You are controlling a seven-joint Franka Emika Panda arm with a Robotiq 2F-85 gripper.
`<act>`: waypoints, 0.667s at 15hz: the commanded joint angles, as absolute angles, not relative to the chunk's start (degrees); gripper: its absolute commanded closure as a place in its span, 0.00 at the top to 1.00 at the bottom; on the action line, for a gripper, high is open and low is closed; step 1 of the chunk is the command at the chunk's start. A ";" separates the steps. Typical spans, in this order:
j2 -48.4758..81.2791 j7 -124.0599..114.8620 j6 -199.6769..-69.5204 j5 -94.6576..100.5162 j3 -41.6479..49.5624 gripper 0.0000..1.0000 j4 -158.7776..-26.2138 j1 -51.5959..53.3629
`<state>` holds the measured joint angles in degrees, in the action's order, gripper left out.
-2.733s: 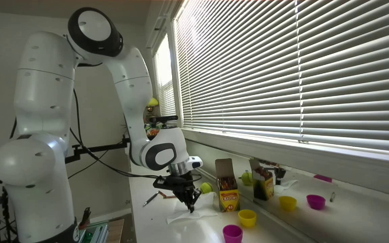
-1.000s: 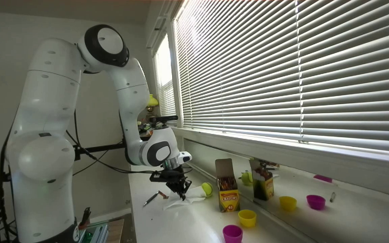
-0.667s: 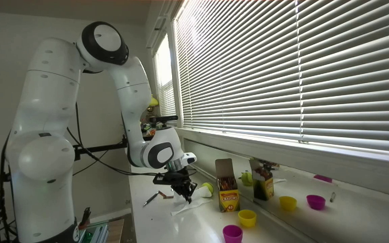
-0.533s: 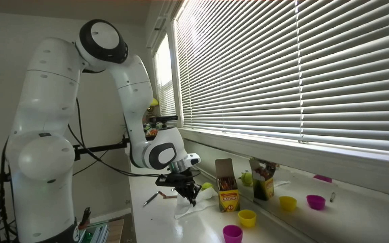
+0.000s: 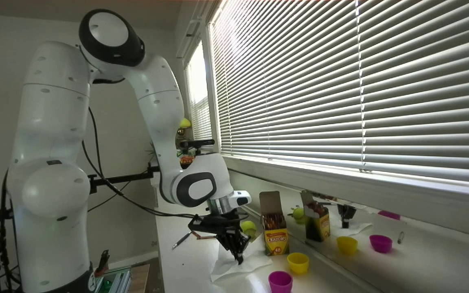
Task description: Use the white napkin to wipe the counter.
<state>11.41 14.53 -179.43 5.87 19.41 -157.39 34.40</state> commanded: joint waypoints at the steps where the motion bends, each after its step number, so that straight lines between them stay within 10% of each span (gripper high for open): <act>1: 9.20 16.18 -170.80 5.26 16.37 0.00 -157.24 31.49; 4: 7.21 13.33 -166.80 9.08 10.04 0.00 -157.17 24.36; 5: 6.28 13.78 -164.96 8.43 7.94 0.26 -157.01 22.57; 10: 0.56 16.99 -159.00 4.07 -2.60 0.54 -157.51 12.67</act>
<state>6.15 14.63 -163.80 5.92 2.20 -157.05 17.34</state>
